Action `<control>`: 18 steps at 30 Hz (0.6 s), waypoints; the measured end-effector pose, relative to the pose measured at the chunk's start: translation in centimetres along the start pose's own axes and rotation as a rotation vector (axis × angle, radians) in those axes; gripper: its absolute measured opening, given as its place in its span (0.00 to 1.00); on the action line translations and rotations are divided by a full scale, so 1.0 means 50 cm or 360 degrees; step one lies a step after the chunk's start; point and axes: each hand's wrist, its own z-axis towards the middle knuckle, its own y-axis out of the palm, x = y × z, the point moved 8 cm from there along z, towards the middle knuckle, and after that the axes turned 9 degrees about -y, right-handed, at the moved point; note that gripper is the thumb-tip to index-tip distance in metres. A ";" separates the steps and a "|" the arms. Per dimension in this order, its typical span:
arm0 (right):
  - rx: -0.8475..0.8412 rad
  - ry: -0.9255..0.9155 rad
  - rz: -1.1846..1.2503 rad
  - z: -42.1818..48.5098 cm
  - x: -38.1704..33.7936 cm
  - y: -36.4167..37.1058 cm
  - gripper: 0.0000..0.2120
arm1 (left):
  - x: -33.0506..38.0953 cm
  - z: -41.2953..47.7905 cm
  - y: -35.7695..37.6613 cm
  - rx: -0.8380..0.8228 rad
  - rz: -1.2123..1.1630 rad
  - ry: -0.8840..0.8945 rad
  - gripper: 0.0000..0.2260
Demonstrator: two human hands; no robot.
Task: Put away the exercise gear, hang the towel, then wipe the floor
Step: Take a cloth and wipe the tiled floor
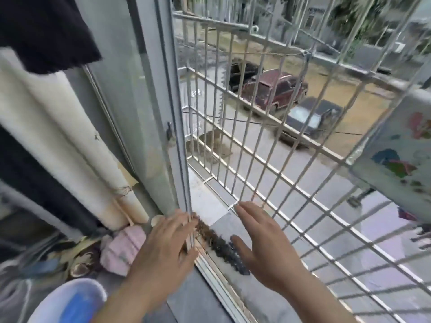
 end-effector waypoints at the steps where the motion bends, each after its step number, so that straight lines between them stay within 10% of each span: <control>1: -0.0060 -0.0038 -0.0001 0.005 -0.031 0.021 0.29 | -0.035 -0.021 -0.001 -0.0052 0.0030 -0.0036 0.25; 18: -0.0347 -0.0794 0.0234 0.042 -0.333 0.196 0.30 | -0.266 -0.381 -0.082 0.0305 0.0019 -0.0723 0.24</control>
